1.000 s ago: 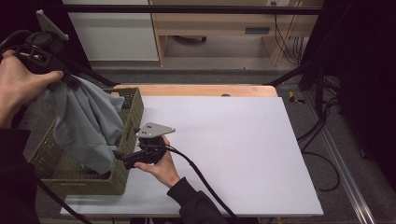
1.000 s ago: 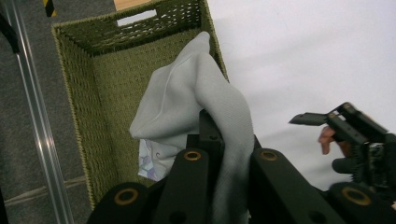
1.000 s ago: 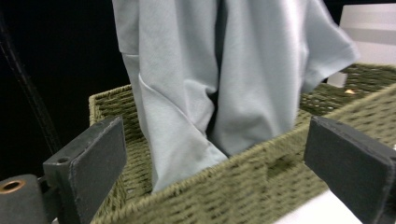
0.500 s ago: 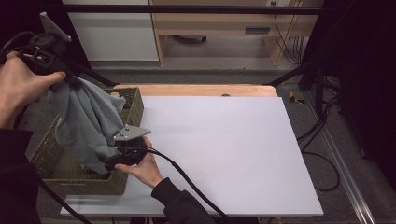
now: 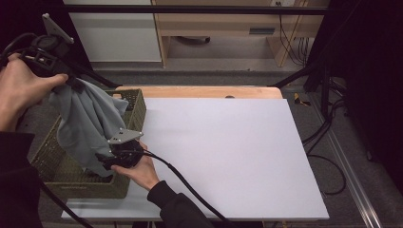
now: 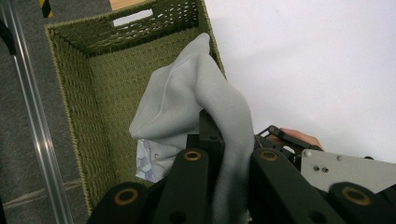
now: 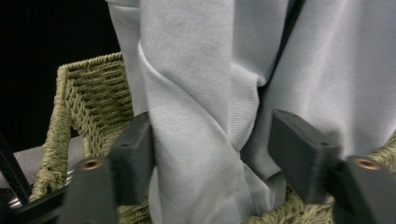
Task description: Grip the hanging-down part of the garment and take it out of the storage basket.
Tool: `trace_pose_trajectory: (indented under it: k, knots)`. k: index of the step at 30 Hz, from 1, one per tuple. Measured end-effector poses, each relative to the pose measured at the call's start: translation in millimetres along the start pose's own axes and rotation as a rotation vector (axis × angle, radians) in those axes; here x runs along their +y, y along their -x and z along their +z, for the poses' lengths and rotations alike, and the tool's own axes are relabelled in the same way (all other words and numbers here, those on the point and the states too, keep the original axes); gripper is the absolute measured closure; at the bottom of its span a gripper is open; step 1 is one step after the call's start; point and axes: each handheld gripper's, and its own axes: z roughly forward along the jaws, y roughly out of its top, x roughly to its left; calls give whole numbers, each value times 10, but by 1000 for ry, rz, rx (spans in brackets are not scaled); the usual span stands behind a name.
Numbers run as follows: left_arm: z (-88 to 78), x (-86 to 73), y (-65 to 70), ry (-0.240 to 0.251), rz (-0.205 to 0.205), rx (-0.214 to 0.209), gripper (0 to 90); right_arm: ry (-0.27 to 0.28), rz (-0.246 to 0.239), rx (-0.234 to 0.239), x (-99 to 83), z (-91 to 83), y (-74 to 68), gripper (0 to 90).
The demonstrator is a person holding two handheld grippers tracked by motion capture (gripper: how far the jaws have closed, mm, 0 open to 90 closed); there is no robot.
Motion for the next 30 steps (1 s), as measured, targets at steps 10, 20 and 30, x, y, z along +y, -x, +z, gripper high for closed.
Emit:
trace_pose_trajectory:
  k: [10,20,30]
  knots:
    - [-1,-22,-28,5,-3,1,866,-41,4,43,10,16,40,863]
    - [-37,-46,-36,23,-16,3,866,16,-32,74,215,-415,155,879]
    - [-9,-55,-48,18,-17,0,866,102,-52,10,505,-1010,392,882]
